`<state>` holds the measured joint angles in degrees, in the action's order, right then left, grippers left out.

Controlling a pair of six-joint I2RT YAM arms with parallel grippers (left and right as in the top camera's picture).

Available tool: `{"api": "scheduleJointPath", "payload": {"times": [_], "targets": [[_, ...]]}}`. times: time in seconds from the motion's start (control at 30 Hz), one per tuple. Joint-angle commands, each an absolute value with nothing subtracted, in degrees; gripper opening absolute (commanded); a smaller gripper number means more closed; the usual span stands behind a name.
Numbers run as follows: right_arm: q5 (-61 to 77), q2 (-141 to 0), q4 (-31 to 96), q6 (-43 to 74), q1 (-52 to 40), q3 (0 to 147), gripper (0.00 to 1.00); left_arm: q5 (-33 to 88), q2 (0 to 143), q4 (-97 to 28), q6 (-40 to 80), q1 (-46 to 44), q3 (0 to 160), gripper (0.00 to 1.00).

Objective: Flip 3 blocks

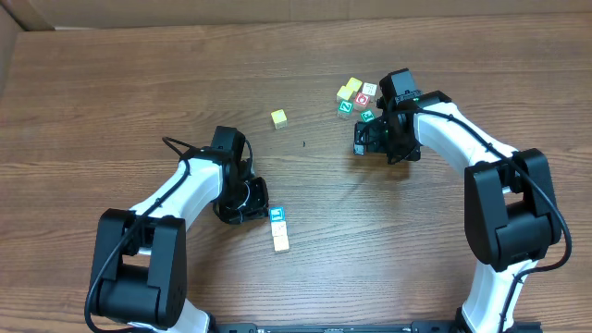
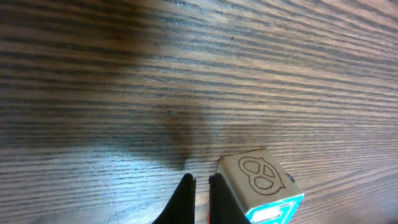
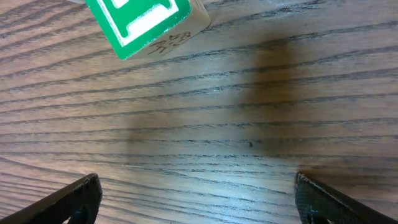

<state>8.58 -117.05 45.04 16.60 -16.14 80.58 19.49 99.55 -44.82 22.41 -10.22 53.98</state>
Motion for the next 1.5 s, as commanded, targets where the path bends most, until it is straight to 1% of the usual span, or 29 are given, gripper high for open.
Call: {"api": "scheduleJointPath", "payload": {"times": [0.0,0.27,0.5,0.7,0.9,1.03,1.33,1.47], "targets": [[8.58,-117.01,44.82,16.45,-15.94,80.62,1.0,19.57,100.12,-44.6,23.42,-10.57,54.89,0.04],[8.58,-117.01,44.82,16.45,-15.94,80.62,1.0,22.52,100.12,-43.88,23.4,-10.57,54.89,0.04],[8.58,-117.01,44.82,16.45,-15.94,80.62,1.0,22.46,100.12,-43.7,23.38,-10.57,54.92,0.04],[8.58,-117.01,44.82,16.45,-15.94,80.62,1.0,19.05,100.12,-45.25,23.66,-10.5,54.92,0.04],[8.58,-117.01,44.82,16.45,-15.94,80.62,1.0,18.65,100.12,-45.82,23.62,-10.52,54.92,0.04],[8.58,-117.01,44.82,16.45,-15.94,80.62,1.0,14.55,100.12,-44.82,25.8,-10.28,56.42,0.04],[8.58,-117.01,44.82,16.45,-15.94,80.62,1.0,14.59,100.12,-38.85,25.76,-11.73,59.0,0.04],[8.58,-117.01,44.82,16.45,-15.94,80.62,1.0,14.61,100.12,-39.18,25.78,-12.21,59.0,0.04]]}}
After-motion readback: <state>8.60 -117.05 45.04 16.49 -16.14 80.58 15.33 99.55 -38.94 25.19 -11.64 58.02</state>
